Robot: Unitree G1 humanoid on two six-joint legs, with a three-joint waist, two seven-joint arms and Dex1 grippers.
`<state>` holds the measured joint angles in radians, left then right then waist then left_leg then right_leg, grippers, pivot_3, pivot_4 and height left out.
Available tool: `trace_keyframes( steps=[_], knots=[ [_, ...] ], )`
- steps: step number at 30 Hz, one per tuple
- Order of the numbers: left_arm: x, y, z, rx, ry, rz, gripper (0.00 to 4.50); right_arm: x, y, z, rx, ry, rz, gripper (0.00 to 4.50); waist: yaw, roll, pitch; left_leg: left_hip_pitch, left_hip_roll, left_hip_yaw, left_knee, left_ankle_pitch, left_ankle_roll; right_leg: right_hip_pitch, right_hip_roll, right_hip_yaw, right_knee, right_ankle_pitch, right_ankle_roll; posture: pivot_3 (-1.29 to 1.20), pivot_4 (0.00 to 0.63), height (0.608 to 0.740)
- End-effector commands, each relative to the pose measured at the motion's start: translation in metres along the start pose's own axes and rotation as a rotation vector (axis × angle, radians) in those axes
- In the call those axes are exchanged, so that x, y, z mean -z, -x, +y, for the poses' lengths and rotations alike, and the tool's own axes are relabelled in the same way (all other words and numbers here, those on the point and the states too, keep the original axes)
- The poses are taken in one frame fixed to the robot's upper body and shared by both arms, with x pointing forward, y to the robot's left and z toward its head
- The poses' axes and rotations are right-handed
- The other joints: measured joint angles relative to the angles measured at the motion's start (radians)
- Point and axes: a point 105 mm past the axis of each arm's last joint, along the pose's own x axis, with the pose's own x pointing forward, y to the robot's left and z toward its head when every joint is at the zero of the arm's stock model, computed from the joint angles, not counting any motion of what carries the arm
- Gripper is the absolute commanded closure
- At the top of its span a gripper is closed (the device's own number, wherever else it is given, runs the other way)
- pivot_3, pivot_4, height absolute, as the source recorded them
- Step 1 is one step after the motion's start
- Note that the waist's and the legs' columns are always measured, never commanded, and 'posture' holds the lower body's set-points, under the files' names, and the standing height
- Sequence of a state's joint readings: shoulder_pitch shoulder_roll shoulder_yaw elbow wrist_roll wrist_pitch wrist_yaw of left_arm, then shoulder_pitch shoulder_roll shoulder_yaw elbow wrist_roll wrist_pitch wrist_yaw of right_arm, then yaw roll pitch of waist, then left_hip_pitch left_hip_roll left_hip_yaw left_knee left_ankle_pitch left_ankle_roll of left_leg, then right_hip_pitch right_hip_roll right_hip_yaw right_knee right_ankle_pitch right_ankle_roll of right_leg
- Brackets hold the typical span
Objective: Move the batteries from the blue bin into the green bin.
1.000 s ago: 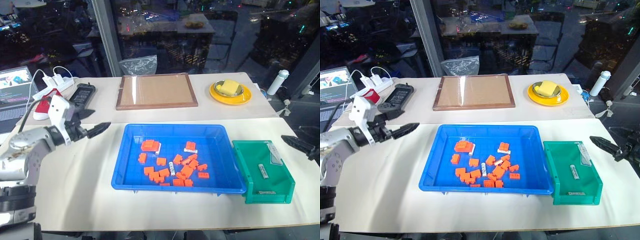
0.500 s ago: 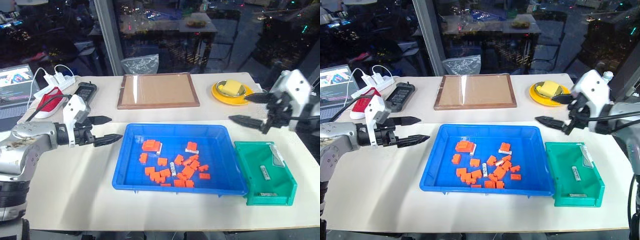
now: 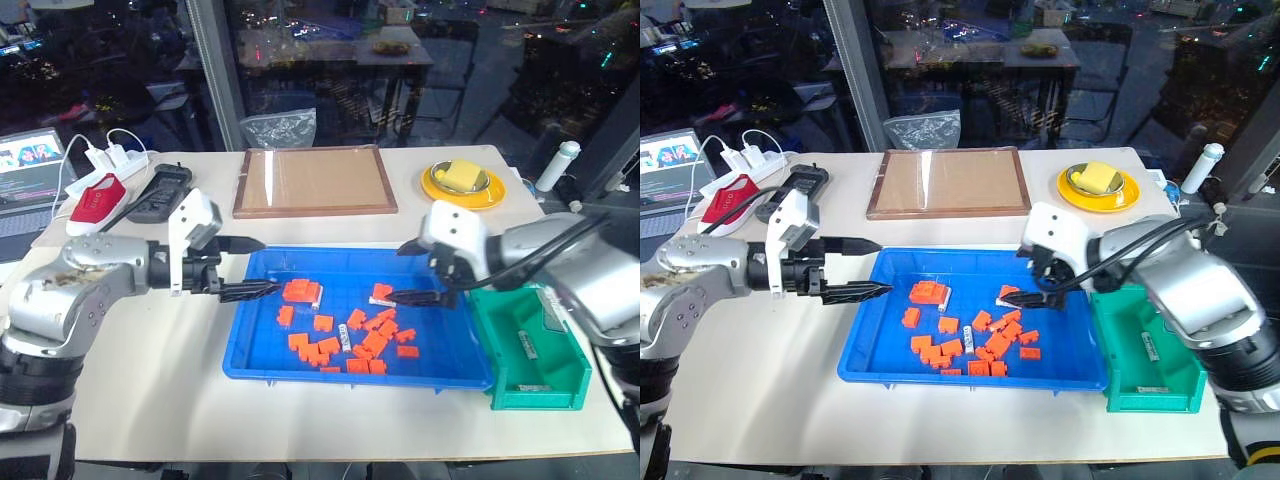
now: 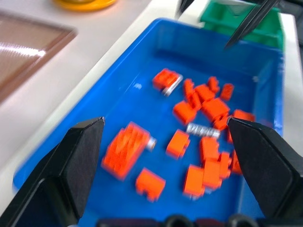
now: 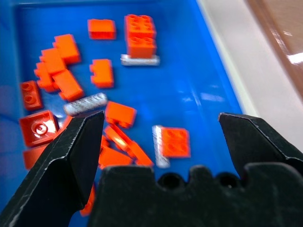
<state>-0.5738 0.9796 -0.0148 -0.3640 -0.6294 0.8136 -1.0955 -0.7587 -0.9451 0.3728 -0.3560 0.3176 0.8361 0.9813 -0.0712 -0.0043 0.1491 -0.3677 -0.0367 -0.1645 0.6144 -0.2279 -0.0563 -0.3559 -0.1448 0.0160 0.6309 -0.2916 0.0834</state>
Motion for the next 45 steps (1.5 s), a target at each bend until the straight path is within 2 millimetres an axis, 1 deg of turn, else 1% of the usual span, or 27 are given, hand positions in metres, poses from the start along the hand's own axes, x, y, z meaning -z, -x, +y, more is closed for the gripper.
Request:
trace_keyframes(
  steps=[1, 3, 6, 8, 11, 13, 18, 24, 26, 27, 28, 29, 31, 32, 33, 34, 37, 40, 43, 45],
  knots=[
    [0.000, -0.004, -0.011, 0.060, -0.008, 0.018, 0.00, 0.003, -0.006, -0.018, 0.079, -0.028, 0.017, 0.02, 0.000, 0.000, 0.000, 0.000, 0.000, 0.000, 0.000, 0.000, 0.000, -0.001, 0.000, 0.000, 0.000, 0.000, 0.000, 0.00, 0.150, 0.740],
    [-0.002, -0.007, -0.011, 0.067, -0.004, 0.004, 0.00, 0.008, -0.014, -0.031, 0.122, -0.108, 0.025, 0.02, 0.000, 0.000, 0.000, 0.000, 0.000, 0.000, 0.000, 0.000, 0.000, -0.001, 0.000, 0.000, 0.000, 0.000, 0.000, 0.00, 0.150, 0.740],
    [-0.005, -0.011, -0.008, 0.065, -0.006, -0.004, 0.00, 0.013, -0.021, -0.043, 0.161, -0.191, 0.023, 0.02, 0.002, 0.000, 0.000, 0.000, 0.000, 0.000, 0.000, 0.001, -0.001, -0.001, 0.001, 0.000, 0.000, 0.000, 0.000, 0.00, 0.150, 0.740],
    [-0.009, -0.014, -0.005, 0.060, 0.002, -0.013, 0.00, 0.016, -0.025, -0.048, 0.168, -0.210, 0.029, 0.02, 0.005, -0.001, 0.000, 0.000, 0.000, 0.000, 0.001, 0.001, -0.001, 0.000, 0.001, 0.000, 0.000, 0.000, 0.000, 0.00, 0.150, 0.740],
    [-0.008, -0.011, -0.001, 0.013, 0.041, -0.004, 0.00, 0.019, -0.029, -0.054, 0.185, -0.237, 0.036, 0.02, 0.004, -0.001, 0.000, -0.001, 0.000, -0.001, 0.001, 0.001, -0.001, 0.000, 0.001, 0.000, 0.001, 0.000, 0.000, 0.00, 0.150, 0.740],
    [-0.006, -0.009, -0.003, 0.010, 0.052, -0.006, 0.00, 0.020, -0.032, -0.053, 0.174, -0.262, 0.035, 0.02, 0.002, -0.001, 0.000, -0.001, 0.000, -0.001, 0.000, 0.001, -0.001, 0.000, 0.001, 0.000, 0.002, 0.000, 0.000, 0.00, 0.150, 0.740],
    [-0.008, -0.005, -0.001, -0.028, 0.059, -0.023, 0.00, 0.034, -0.043, -0.046, 0.147, -0.298, 0.070, 0.02, -0.001, -0.001, 0.000, 0.000, 0.000, -0.001, 0.000, 0.001, -0.001, -0.001, 0.001, 0.000, 0.001, 0.000, 0.000, 0.00, 0.150, 0.740],
    [-0.005, -0.002, -0.003, -0.020, 0.064, -0.010, 0.00, 0.046, -0.055, -0.044, 0.129, -0.363, 0.080, 0.02, 0.000, -0.001, 0.000, 0.000, 0.000, -0.001, 0.000, 0.001, 0.000, 0.000, 0.001, 0.000, 0.001, 0.000, 0.000, 0.00, 0.150, 0.740],
    [-0.004, 0.000, -0.011, 0.021, 0.055, 0.003, 0.00, 0.049, -0.057, -0.042, 0.118, -0.382, 0.088, 0.53, -0.001, -0.001, 0.000, 0.000, 0.000, -0.001, 0.000, 0.001, -0.001, 0.000, 0.001, 0.000, 0.001, 0.000, 0.000, 0.00, 0.150, 0.740],
    [-0.003, 0.001, -0.013, 0.032, 0.054, 0.005, 0.00, 0.050, -0.058, -0.042, 0.116, -0.387, 0.089, 0.67, -0.001, -0.001, 0.000, 0.000, 0.000, -0.001, 0.000, 0.001, -0.001, 0.000, 0.001, 0.000, 0.001, 0.000, 0.000, 0.00, 0.150, 0.740],
    [-0.003, 0.002, -0.014, 0.040, 0.052, 0.010, 0.00, 0.052, -0.059, -0.042, 0.118, -0.393, 0.094, 1.05, 0.000, -0.001, 0.000, 0.000, 0.000, -0.001, 0.000, 0.001, -0.001, -0.001, 0.001, 0.000, 0.002, 0.000, 0.000, 0.00, 0.150, 0.740],
    [-0.003, 0.002, -0.015, 0.041, 0.051, 0.013, 0.00, 0.053, -0.059, -0.042, 0.119, -0.395, 0.098, 1.34, 0.000, -0.001, 0.000, 0.000, 0.000, -0.001, 0.000, 0.001, -0.001, 0.000, 0.001, 0.000, 0.001, 0.000, 0.000, 0.00, 0.150, 0.740],
    [-0.002, 0.004, -0.015, 0.039, 0.046, 0.016, 0.00, 0.056, -0.058, -0.048, 0.157, -0.405, 0.103, 2.06, 0.001, -0.001, 0.000, 0.000, 0.000, -0.001, 0.000, 0.001, -0.001, 0.000, 0.001, 0.000, 0.001, 0.000, 0.000, 0.00, 0.150, 0.740],
    [-0.002, 0.004, -0.015, 0.037, 0.043, 0.014, 0.00, 0.055, -0.056, -0.052, 0.171, -0.416, 0.093, 2.44, 0.001, -0.001, 0.000, 0.000, 0.000, -0.001, 0.000, 0.001, -0.001, 0.000, 0.001, 0.000, 0.001, 0.000, 0.000, 0.00, 0.150, 0.740],
    [-0.003, 0.004, -0.015, 0.034, 0.042, 0.011, 0.00, 0.052, -0.054, -0.054, 0.176, -0.426, 0.080, 2.68, 0.000, -0.001, 0.000, 0.000, 0.000, -0.001, 0.000, 0.001, -0.001, 0.000, 0.001, 0.000, 0.001, 0.000, 0.000, 0.00, 0.150, 0.740],
    [-0.003, 0.004, -0.014, 0.033, 0.043, 0.008, 0.00, 0.050, -0.052, -0.055, 0.176, -0.432, 0.070, 3.03, 0.000, -0.001, 0.000, 0.000, 0.000, -0.001, 0.000, 0.001, -0.001, 0.000, 0.001, 0.000, 0.001, 0.000, 0.000, 0.00, 0.150, 0.740],
    [-0.002, 0.004, -0.015, 0.033, 0.044, 0.008, 0.00, 0.051, -0.035, -0.065, 0.220, -0.410, 0.077, 3.06, 0.001, -0.001, 0.000, 0.000, 0.000, -0.001, 0.000, 0.001, -0.001, 0.000, 0.001, 0.000, 0.001, 0.000, 0.000, 0.00, 0.150, 0.740],
    [-0.002, 0.003, -0.016, 0.035, 0.044, 0.007, 0.00, 0.063, -0.015, -0.075, 0.296, -0.360, 0.142, 3.06, 0.003, -0.001, 0.000, -0.001, 0.000, -0.001, 0.000, 0.001, -0.001, 0.000, 0.001, 0.000, 0.001, 0.000, 0.000, 0.00, 0.150, 0.740],
    [-0.002, 0.001, -0.016, 0.036, 0.042, 0.004, 0.00, 0.079, -0.001, -0.077, 0.333, -0.323, 0.220, 3.06, 0.004, -0.001, 0.000, -0.001, 0.000, -0.001, 0.001, 0.000, 0.000, 0.000, 0.001, 0.000, 0.001, 0.000, 0.000, 0.00, 0.150, 0.740],
    [-0.003, 0.000, -0.016, 0.039, 0.040, 0.001, 0.00, 0.081, 0.004, -0.077, 0.343, -0.328, 0.227, 3.06, 0.002, -0.001, 0.000, -0.001, 0.000, 0.000, 0.001, 0.000, 0.000, 0.000, 0.001, 0.000, 0.000, 0.000, 0.000, 0.00, 0.150, 0.740]
  ],
)
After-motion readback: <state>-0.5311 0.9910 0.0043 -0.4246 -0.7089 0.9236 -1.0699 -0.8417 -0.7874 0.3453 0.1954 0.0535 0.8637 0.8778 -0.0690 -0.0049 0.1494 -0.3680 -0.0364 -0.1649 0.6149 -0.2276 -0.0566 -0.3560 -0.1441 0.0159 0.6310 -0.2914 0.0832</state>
